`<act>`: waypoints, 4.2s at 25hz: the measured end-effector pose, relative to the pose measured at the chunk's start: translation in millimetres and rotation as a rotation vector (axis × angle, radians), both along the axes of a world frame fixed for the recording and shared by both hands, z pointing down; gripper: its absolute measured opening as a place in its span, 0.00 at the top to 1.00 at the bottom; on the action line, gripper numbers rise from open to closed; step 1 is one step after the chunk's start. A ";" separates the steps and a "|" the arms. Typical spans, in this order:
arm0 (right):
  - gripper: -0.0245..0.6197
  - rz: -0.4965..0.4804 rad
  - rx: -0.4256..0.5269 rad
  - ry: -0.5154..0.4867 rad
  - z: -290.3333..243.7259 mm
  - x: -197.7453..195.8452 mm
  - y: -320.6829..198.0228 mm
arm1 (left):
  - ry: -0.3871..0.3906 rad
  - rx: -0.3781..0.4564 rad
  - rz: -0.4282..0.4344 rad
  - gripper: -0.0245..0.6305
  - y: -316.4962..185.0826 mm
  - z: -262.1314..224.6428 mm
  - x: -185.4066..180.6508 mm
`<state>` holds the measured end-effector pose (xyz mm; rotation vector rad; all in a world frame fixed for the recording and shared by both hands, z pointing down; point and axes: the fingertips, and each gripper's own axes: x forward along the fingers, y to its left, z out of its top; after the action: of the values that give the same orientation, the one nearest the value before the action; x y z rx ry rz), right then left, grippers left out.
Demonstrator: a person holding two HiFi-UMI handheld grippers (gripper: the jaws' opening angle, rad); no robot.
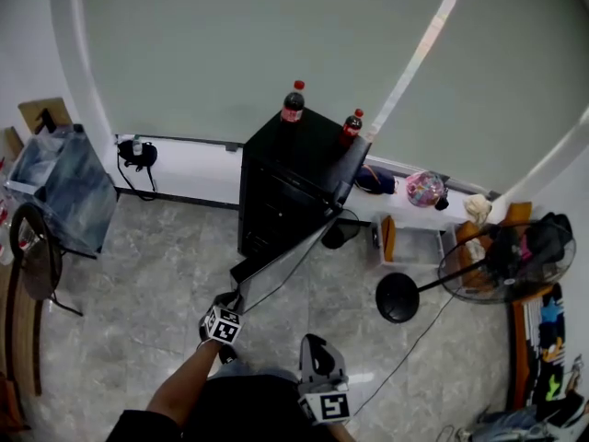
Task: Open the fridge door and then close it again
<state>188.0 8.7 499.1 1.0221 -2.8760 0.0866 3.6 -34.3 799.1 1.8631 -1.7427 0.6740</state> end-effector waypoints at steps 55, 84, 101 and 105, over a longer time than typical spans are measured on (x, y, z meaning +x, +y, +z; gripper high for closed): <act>0.95 0.046 -0.013 -0.005 1.3 -146.0 -205.8 | -0.005 -0.099 0.042 0.89 -200.0 -5.2 -221.5; 0.95 0.350 -0.020 -0.001 1.5 -142.3 -235.5 | -0.020 -0.092 0.237 0.89 -300.2 -4.0 -238.8; 0.95 0.274 0.009 -0.040 -4.7 -166.3 -236.2 | 0.047 0.369 0.058 0.95 -211.6 -173.4 -236.1; 0.95 0.258 0.008 -0.032 -2.9 -174.3 -230.2 | 0.065 0.502 0.026 0.95 -171.6 -237.0 -233.3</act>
<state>13.7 -221.5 496.1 1.3995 -2.7571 0.1086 -229.7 -205.9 562.1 2.2023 -1.9761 0.1840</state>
